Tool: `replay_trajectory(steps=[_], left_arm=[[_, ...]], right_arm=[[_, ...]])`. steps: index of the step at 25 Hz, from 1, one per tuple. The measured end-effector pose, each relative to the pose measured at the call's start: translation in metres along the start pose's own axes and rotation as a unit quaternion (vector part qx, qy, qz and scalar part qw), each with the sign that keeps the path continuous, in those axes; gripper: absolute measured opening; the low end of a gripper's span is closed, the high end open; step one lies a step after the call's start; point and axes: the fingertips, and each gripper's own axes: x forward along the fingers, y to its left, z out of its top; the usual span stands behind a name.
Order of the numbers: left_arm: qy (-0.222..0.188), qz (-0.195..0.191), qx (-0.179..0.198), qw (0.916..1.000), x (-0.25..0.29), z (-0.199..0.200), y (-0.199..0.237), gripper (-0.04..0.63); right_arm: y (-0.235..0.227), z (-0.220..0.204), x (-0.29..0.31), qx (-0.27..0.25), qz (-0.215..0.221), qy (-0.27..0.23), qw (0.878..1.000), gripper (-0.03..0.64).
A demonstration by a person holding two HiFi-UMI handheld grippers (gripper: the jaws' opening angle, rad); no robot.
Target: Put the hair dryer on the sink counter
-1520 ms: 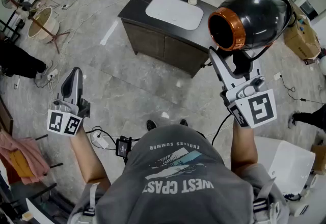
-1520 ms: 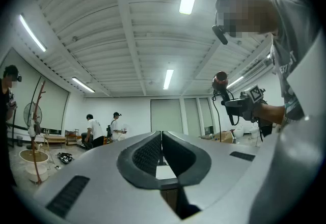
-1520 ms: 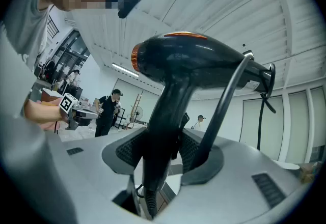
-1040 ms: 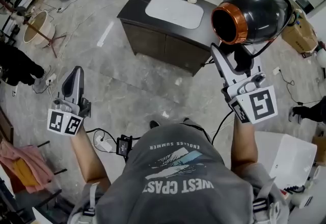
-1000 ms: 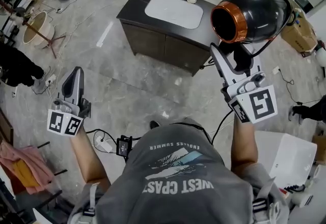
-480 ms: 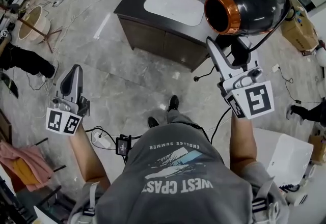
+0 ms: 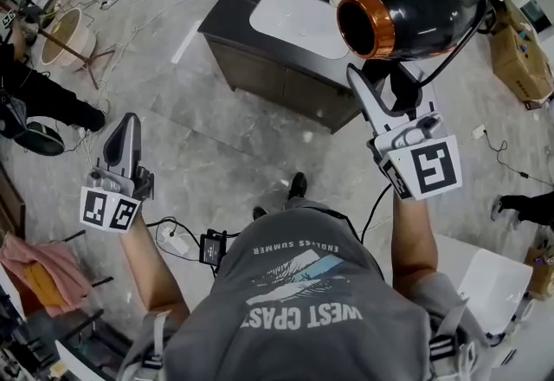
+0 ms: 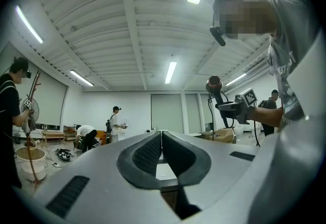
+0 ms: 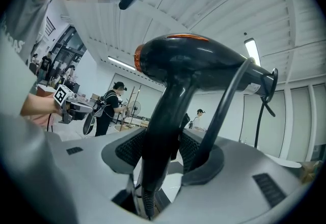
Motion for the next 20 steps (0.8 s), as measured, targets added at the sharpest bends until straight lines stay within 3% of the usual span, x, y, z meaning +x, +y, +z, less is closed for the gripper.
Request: replay_trajectory(steps=[20], left_arm=[[0.019, 0.063, 0.015, 0.9977, 0.061, -0.007, -0.012, 0.020]], right_arm=[[-0.066, -0.040, 0.065, 0.001, 0.065, -0.005, 0.998, 0.222]])
